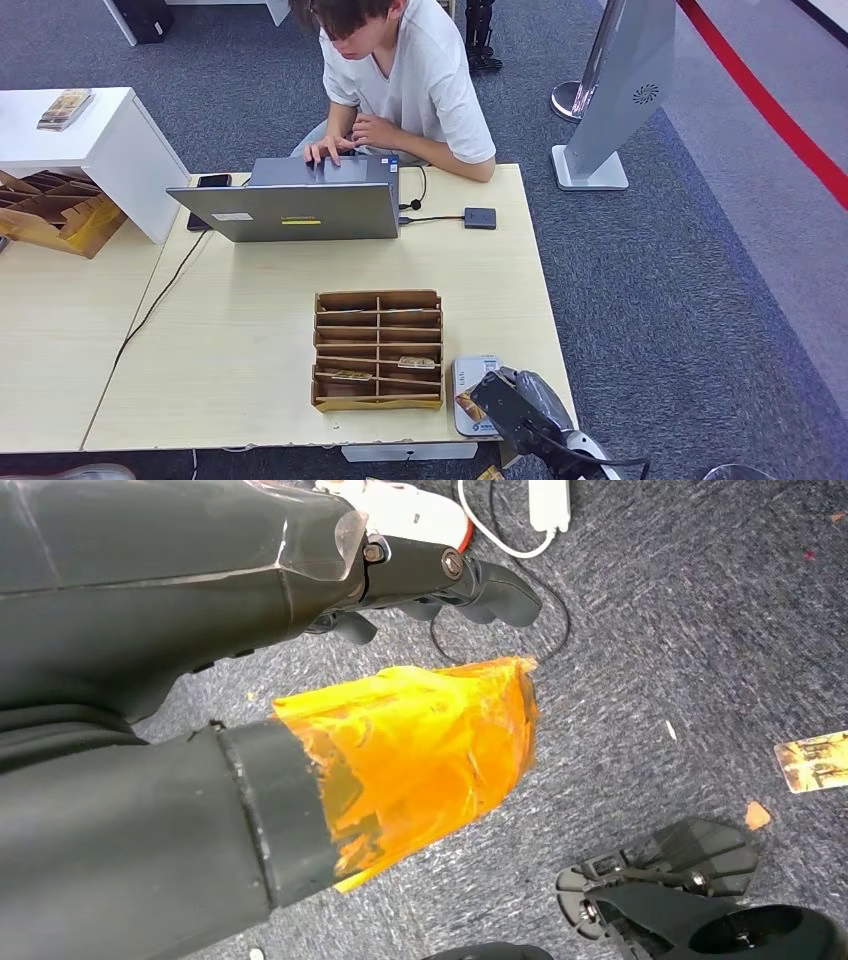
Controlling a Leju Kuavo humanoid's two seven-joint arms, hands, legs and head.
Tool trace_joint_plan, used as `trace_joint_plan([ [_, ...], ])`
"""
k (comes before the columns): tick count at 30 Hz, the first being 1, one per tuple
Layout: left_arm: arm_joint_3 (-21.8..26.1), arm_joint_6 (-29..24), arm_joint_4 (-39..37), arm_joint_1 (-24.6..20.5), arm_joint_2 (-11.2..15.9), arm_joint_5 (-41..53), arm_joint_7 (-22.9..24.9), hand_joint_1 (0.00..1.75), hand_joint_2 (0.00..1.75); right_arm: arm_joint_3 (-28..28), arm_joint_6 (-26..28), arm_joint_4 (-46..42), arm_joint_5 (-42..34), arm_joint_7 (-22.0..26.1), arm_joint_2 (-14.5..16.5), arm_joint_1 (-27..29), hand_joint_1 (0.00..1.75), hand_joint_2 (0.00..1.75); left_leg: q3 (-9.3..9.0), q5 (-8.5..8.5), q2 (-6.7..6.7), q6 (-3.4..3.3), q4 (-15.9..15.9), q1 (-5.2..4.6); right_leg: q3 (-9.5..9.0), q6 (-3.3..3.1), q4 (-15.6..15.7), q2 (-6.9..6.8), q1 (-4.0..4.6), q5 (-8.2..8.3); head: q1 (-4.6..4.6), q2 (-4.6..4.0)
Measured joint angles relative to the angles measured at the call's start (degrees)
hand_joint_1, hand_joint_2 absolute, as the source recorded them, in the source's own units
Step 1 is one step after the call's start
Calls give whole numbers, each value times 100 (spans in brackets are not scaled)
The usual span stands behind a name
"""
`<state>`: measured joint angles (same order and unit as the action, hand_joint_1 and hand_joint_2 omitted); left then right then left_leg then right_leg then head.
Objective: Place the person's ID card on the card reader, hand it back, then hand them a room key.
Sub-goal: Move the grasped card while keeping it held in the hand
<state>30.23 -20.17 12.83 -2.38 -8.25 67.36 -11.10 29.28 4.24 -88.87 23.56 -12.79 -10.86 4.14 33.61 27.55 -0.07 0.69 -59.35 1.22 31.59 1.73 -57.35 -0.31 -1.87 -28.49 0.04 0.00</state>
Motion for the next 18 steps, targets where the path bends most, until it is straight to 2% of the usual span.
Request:
trace_joint_plan([
  [8, 0, 4, 0, -1, -1, 12, 11, 0, 0, -8, -25, 64, 40, -1, 62, -34, 175, 175, 0, 0, 0, 0, 0, 0, 0, 0, 0, 0, 0, 0, -1, 0],
  [18, 0, 38, 0, -4, -3, 77, 34, 0, 0, -10, -94, 455, 111, -2, 288, -242, 175, 175, -1, 0, 0, 0, 0, 0, 0, 0, 0, 0, 0, 0, -1, 0],
])
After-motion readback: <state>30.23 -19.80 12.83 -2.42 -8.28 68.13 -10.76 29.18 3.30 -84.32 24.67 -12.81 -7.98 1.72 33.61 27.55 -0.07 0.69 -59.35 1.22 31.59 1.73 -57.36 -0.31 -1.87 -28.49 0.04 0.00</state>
